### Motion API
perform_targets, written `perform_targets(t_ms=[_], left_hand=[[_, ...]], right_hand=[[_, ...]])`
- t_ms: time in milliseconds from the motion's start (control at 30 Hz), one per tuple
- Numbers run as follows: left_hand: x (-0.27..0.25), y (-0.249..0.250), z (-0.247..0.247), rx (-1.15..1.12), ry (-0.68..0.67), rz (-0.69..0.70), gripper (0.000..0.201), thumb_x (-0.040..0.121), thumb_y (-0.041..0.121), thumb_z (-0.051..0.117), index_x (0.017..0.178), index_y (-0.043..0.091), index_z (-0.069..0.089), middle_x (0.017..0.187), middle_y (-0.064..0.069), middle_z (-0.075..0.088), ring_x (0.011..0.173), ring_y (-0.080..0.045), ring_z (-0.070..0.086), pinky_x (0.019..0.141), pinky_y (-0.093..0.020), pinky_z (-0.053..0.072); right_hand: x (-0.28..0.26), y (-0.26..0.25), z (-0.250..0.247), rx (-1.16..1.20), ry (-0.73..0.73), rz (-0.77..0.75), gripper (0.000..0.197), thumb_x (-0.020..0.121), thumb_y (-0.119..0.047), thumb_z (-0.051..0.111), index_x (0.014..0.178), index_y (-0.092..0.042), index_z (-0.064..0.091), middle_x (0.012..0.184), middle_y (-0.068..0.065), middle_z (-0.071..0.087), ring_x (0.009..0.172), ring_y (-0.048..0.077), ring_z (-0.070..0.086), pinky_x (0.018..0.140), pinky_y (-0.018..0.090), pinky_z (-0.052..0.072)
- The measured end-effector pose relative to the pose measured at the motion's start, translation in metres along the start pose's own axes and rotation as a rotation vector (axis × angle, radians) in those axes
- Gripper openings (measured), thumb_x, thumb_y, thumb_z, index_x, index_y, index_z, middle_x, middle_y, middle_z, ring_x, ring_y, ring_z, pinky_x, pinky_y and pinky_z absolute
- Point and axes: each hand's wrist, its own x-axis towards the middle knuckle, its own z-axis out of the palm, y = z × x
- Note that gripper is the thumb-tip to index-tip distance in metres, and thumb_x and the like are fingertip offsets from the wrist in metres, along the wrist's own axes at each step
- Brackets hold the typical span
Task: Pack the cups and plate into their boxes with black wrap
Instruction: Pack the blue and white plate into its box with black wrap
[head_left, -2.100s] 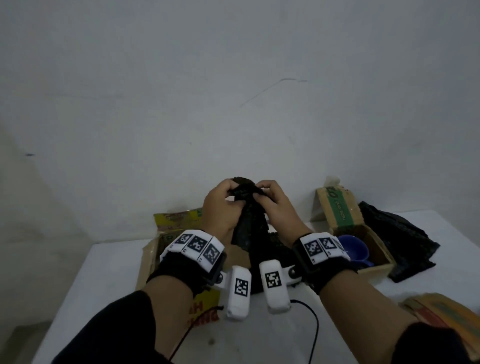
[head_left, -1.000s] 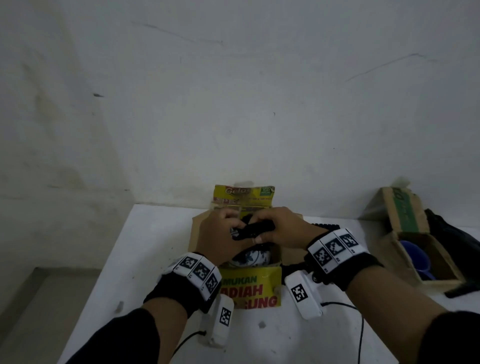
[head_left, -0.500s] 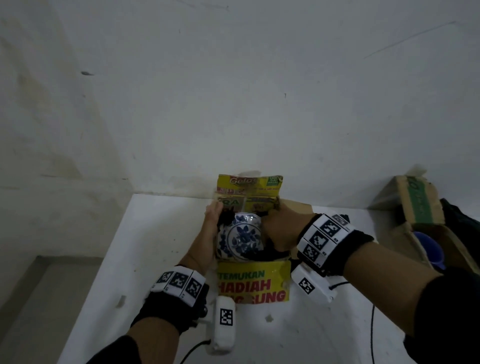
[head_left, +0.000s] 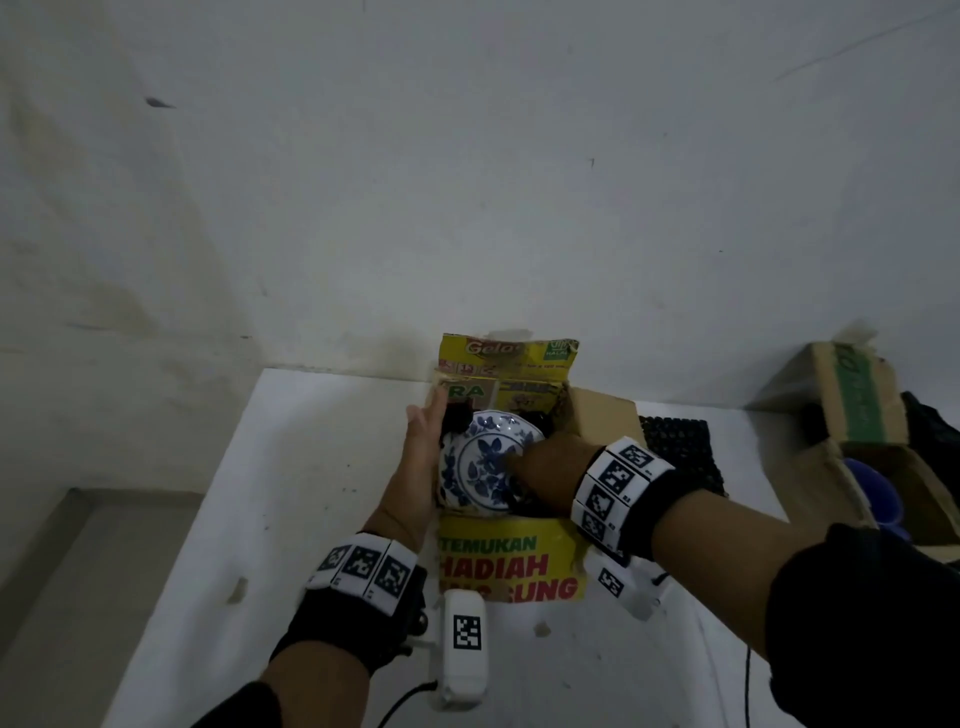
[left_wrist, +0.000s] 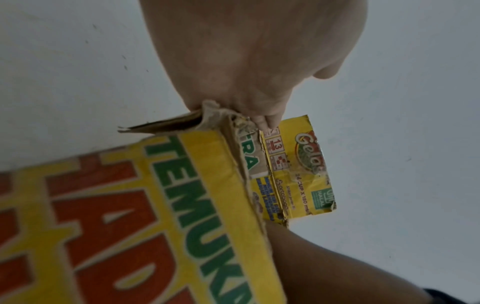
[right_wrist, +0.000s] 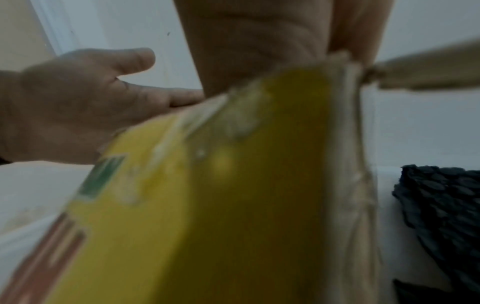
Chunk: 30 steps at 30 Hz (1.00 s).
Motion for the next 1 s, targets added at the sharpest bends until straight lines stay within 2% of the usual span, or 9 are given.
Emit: perform_targets(t_ms=[67,100,167,267,467,700,800,900,1000], left_hand=[[-0.001,-0.001,0.003,0.016,0.008,0.034,0.059,0.092,0.056,0.009,0.146,0.033,0.017,0.155,0.008,0.018,0.14,-0.013,0.025,0.106,-0.027,0.034],[-0.003,0.0,0.006,0.037,-0.008,0.049,0.056,0.095,0.049,0.005,0.147,0.031,0.015,0.155,0.008,0.017,0.138,-0.01,0.026,0.098,-0.019,0.039],[-0.005,0.001,0.01,0.068,-0.017,0.064,0.052,0.098,0.039,0.002,0.148,0.027,0.011,0.153,0.011,0.017,0.128,0.0,0.033,0.08,-0.004,0.044],[-0.005,0.001,0.011,0.074,-0.017,0.085,0.05,0.099,0.036,0.002,0.148,0.027,0.009,0.146,0.018,0.02,0.115,0.008,0.04,0.071,0.0,0.044],[-0.001,-0.007,0.002,0.125,0.021,0.082,0.054,0.095,0.048,0.006,0.147,0.035,0.009,0.155,0.015,0.01,0.142,-0.007,0.017,0.104,-0.021,0.029],[0.0,-0.008,0.012,0.18,0.025,0.059,0.059,0.091,0.051,0.01,0.147,0.034,0.01,0.155,0.014,0.009,0.141,-0.006,0.014,0.115,-0.034,0.02],[0.001,-0.007,0.013,0.198,0.036,0.061,0.058,0.092,0.05,0.008,0.147,0.033,0.009,0.155,0.014,0.009,0.142,-0.005,0.012,0.117,-0.034,0.017],[0.004,-0.012,0.01,0.188,0.038,0.076,0.069,0.084,0.063,0.017,0.147,0.034,0.011,0.156,0.013,0.011,0.142,-0.007,0.014,0.119,-0.044,0.016],[0.005,-0.015,0.009,0.153,0.022,0.075,0.09,0.07,0.085,0.032,0.145,0.04,0.016,0.155,0.014,0.017,0.142,-0.008,0.018,0.118,-0.046,0.017]], right_hand=[[0.003,-0.001,-0.001,-0.011,-0.003,0.007,0.048,0.101,-0.015,0.036,0.147,-0.013,0.022,0.104,0.014,0.063,0.092,0.031,0.062,0.072,0.038,0.049],[0.003,-0.003,-0.002,-0.017,-0.004,0.004,0.041,0.101,-0.014,0.036,0.142,-0.011,0.032,0.099,0.013,0.063,0.09,0.031,0.06,0.072,0.038,0.047],[0.003,-0.007,-0.002,-0.022,-0.024,0.041,0.02,0.101,-0.014,0.039,0.098,-0.008,0.058,0.075,0.005,0.052,0.071,0.024,0.052,0.074,0.037,0.049],[0.003,-0.01,-0.003,-0.012,-0.035,0.064,0.041,0.1,-0.013,0.04,0.06,-0.014,0.036,0.062,0.001,0.036,0.054,0.017,0.034,0.068,0.034,0.044],[-0.01,-0.003,-0.014,0.039,-0.056,0.07,0.036,0.096,-0.022,0.048,0.061,-0.018,0.04,0.061,0.001,0.037,0.062,0.023,0.042,0.08,0.038,0.045],[-0.03,0.001,-0.016,0.075,-0.016,-0.071,0.045,0.096,-0.021,0.05,0.057,-0.023,0.026,0.059,-0.004,0.022,0.052,0.017,0.023,0.075,0.033,0.038],[-0.018,-0.003,-0.008,0.09,0.062,-0.047,0.017,0.098,-0.021,0.045,0.098,-0.013,0.06,0.09,0.005,0.056,0.077,0.019,0.053,0.074,0.03,0.034],[-0.005,-0.006,-0.005,-0.013,0.218,-0.061,0.047,0.094,-0.021,0.049,0.138,-0.009,0.037,0.135,0.019,0.042,0.118,0.035,0.045,0.089,0.042,0.043],[-0.001,-0.003,0.0,-0.147,0.301,-0.099,0.075,0.089,-0.028,0.056,0.15,-0.018,0.012,0.154,0.021,0.013,0.141,0.04,0.014,0.105,0.055,0.029]])
